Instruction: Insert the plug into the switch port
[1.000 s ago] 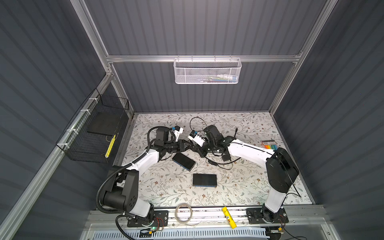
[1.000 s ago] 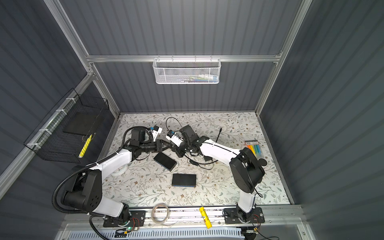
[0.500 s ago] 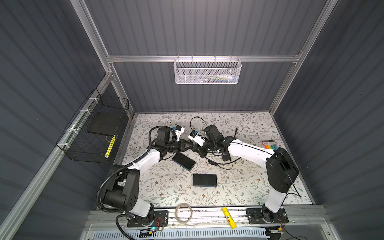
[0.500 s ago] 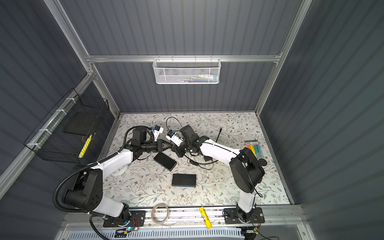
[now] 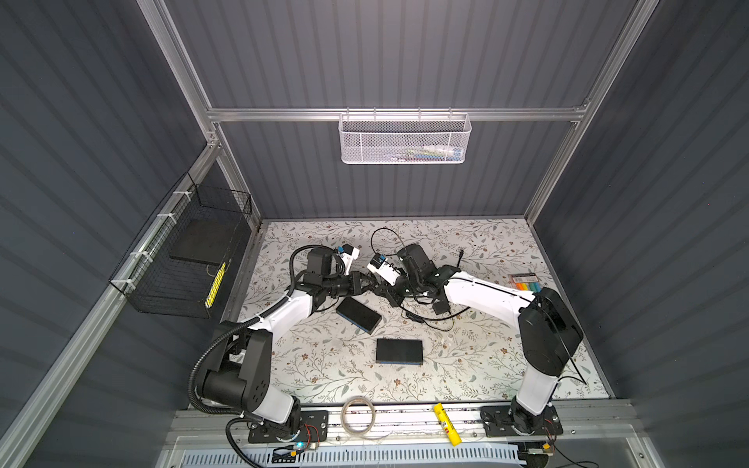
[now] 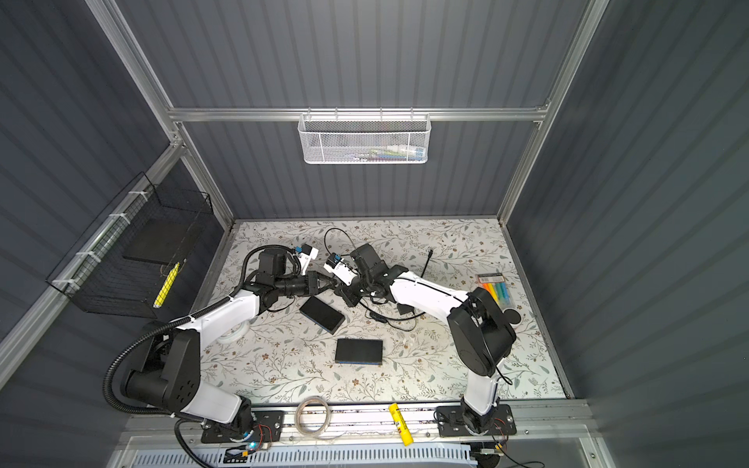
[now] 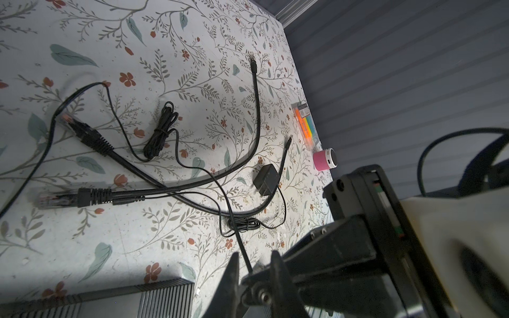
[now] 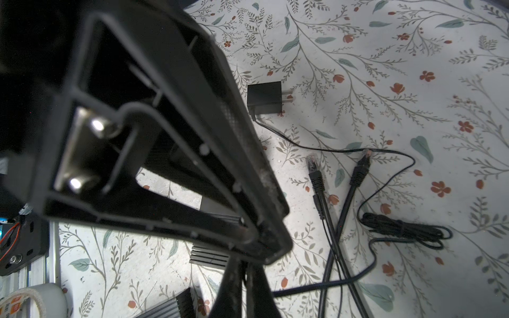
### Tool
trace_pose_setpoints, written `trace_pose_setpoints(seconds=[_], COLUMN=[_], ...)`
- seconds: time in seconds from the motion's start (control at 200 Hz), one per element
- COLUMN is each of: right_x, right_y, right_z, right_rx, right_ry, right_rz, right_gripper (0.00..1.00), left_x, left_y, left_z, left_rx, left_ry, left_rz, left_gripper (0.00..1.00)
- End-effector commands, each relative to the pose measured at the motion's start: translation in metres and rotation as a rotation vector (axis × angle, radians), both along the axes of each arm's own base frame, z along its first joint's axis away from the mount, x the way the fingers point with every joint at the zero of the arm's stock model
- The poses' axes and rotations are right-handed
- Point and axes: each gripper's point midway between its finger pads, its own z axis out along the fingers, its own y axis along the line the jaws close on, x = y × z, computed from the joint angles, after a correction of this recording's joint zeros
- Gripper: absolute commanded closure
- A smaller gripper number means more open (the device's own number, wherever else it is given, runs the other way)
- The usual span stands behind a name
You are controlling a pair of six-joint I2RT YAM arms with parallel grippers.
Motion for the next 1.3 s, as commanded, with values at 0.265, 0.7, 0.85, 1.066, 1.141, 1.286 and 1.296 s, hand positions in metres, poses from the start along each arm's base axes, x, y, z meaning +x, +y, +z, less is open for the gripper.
trace_pose_setpoints(seconds=[0.265, 0.7, 0.85, 1.066, 1.141, 1.286, 1.296], right_x=[-0.002, 0.001, 0.001, 0.005, 0.007, 0.009, 0.009], right_y=[0.001, 0.001, 0.001, 0.003, 0.004, 0.005, 0.005], right_z=[-0.009, -0.002, 0.002, 0.006, 0.007, 0.01, 0.01], right_rx=[-0.013, 0.007, 0.027, 0.047, 0.052, 0.063, 0.063], right_ry=[0.039, 0.017, -0.002, -0.019, -0.026, -0.036, -0.037], right_rz=[-0.002, -0.019, -0.017, -0.029, -0.034, -0.039, -0.039], right_gripper=[1.0, 0.86, 0.84, 0.81, 0.8, 0.81, 0.81], left_x=[0.01, 0.008, 0.005, 0.003, 0.002, 0.001, 0.001], left_y=[0.001, 0.0, -0.004, -0.006, -0.006, -0.006, -0.006], left_z=[0.012, 0.008, 0.004, 0.003, 0.002, 0.002, 0.002], left_rx=[0.004, -0.001, -0.02, -0.031, -0.033, -0.035, -0.035], left_ry=[-0.037, -0.028, -0.009, 0.001, 0.004, 0.007, 0.006], left_rz=[0.031, 0.021, -0.006, -0.022, -0.024, -0.025, -0.025], left_gripper=[0.91, 1.0, 1.0, 1.0, 1.0, 1.0, 1.0])
